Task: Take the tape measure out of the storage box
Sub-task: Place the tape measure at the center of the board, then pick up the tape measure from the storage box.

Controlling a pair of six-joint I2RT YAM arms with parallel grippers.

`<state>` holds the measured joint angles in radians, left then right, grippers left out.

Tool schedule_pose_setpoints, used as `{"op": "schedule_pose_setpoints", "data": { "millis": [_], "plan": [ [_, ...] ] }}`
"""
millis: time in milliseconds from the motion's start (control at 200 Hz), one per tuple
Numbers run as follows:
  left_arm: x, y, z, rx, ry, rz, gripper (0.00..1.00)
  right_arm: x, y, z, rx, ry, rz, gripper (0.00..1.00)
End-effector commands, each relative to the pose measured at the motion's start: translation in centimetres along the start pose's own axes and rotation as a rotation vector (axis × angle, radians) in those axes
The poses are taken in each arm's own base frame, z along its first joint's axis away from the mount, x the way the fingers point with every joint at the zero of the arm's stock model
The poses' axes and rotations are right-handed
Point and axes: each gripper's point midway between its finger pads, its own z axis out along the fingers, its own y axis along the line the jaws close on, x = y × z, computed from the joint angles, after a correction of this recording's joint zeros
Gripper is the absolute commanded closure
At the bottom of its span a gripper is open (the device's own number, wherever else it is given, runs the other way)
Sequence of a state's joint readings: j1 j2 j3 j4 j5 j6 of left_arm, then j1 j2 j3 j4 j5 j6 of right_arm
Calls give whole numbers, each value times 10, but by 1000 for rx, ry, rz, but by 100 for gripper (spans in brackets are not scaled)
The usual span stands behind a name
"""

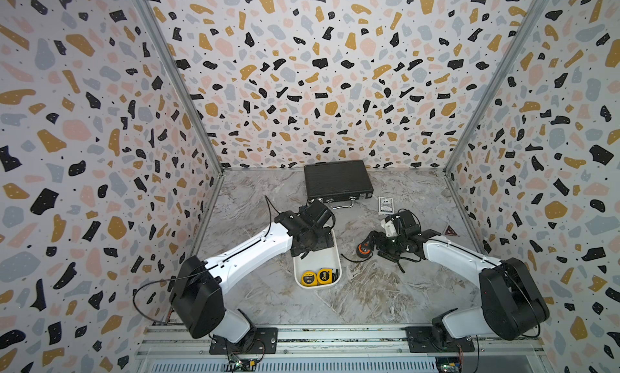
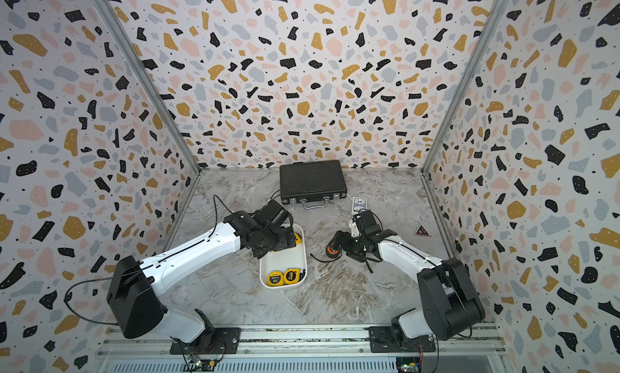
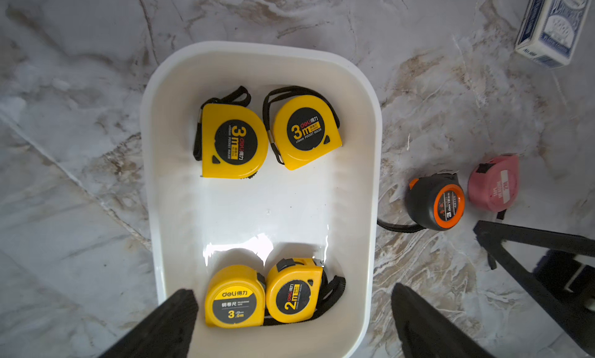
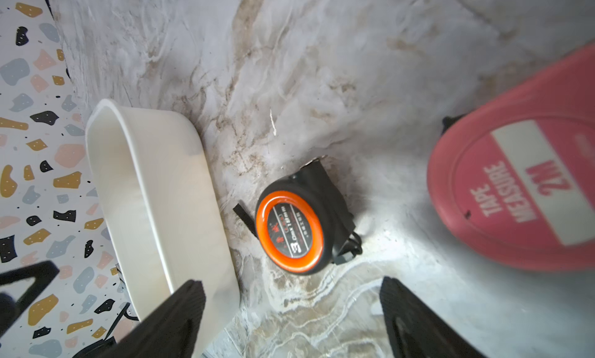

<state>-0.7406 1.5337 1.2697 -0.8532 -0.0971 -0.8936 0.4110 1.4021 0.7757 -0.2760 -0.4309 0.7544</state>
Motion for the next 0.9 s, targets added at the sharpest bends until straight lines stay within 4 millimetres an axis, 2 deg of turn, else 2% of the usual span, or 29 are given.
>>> {"op": "schedule_pose_setpoints", "data": {
  "millis": [0,340,591,891],
  "plan": [
    [-8,9,3,-105,22,137,6,-4,7,-22,26,-26,-39,8],
    [-17,22,44,-211,133,218,19,0,14,-42,-11,-38,-30,11],
    [-23,28,69,-237,147,222,29,-3,16,-43,-26,-39,-28,15],
    [-28,34,86,-270,141,224,32,-8,17,-38,-37,-33,-28,17]
  ]
}}
